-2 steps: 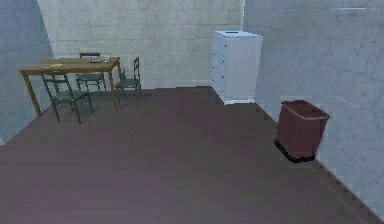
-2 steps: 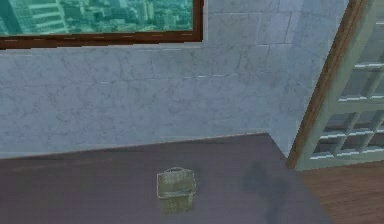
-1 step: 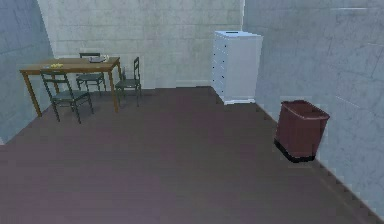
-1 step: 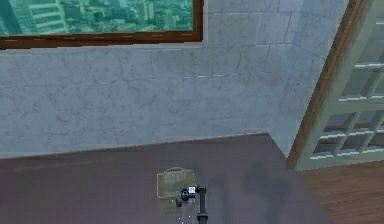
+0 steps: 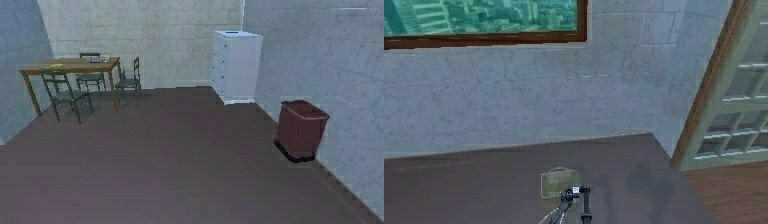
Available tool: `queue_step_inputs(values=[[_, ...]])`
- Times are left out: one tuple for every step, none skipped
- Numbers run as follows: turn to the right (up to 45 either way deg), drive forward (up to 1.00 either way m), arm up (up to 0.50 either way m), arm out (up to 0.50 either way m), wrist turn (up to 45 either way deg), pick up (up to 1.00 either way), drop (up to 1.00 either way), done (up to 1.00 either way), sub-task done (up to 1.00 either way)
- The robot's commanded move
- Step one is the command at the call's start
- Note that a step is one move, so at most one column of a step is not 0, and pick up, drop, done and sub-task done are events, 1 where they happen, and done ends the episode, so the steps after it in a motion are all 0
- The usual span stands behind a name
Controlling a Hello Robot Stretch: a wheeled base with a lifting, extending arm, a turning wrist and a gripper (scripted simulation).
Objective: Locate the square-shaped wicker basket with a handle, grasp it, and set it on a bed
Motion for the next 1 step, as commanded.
queue_step_inputs(values=[[0.0,0.00,0.00,0.00,45.0,0.00,0.00,0.00,0.00]])
